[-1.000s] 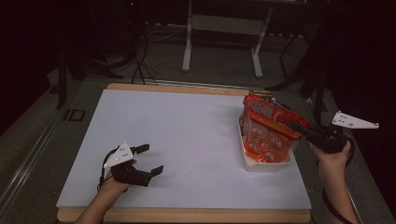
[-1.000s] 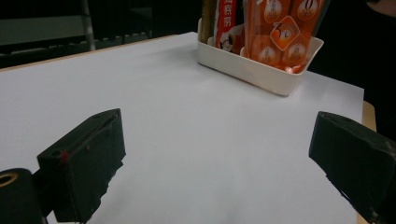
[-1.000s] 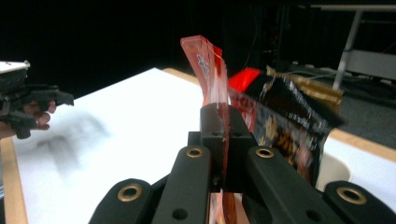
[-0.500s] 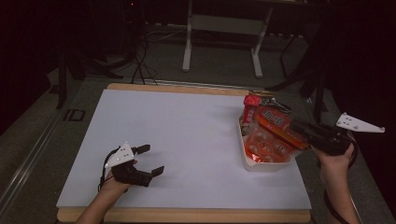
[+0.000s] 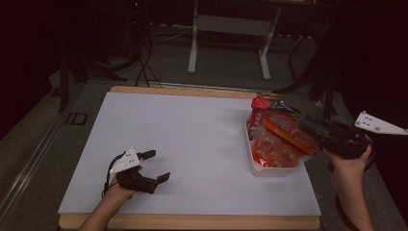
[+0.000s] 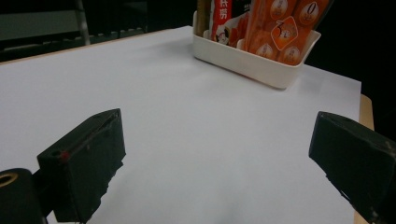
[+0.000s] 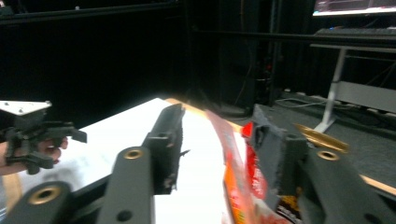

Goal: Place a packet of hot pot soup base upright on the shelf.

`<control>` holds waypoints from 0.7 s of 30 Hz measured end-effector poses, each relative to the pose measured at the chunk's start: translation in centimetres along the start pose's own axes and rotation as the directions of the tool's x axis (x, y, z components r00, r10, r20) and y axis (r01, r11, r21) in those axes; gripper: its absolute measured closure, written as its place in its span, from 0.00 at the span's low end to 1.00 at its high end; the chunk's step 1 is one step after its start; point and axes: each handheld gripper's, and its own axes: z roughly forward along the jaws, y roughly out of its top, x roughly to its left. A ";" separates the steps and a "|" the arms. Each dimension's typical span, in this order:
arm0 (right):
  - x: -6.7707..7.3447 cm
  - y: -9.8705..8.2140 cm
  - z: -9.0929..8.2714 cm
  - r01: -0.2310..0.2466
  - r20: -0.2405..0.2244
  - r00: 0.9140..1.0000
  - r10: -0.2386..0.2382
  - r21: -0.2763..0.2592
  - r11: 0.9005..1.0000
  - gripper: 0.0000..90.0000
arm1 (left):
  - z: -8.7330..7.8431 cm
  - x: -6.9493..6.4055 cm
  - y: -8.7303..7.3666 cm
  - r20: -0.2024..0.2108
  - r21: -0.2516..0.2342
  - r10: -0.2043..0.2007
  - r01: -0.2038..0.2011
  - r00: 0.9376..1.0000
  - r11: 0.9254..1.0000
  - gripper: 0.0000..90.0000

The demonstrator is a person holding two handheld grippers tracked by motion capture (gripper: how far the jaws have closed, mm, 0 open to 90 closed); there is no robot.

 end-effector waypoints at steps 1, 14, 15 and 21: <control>0.3 0.1 0.3 -0.002 -0.011 1.000 0.002 0.005 1.000 0.53 | 0.0 0.0 0.0 0.002 -0.001 0.000 0.000 1.000 1.000 0.05; 3.3 0.3 4.0 -0.011 -0.099 0.995 0.012 0.014 1.000 0.16 | -0.1 -0.3 0.0 0.010 -0.001 0.013 -0.013 1.000 1.000 0.05; 4.0 0.1 4.6 0.014 -0.110 0.994 -0.011 0.024 1.000 0.16 | -0.1 -0.3 0.0 0.010 -0.002 0.012 -0.012 1.000 1.000 0.05; 5.8 -0.6 5.7 0.033 -0.161 0.987 -0.025 0.046 0.998 0.16 | -0.3 -0.3 0.0 0.009 -0.007 0.014 -0.014 1.000 1.000 0.05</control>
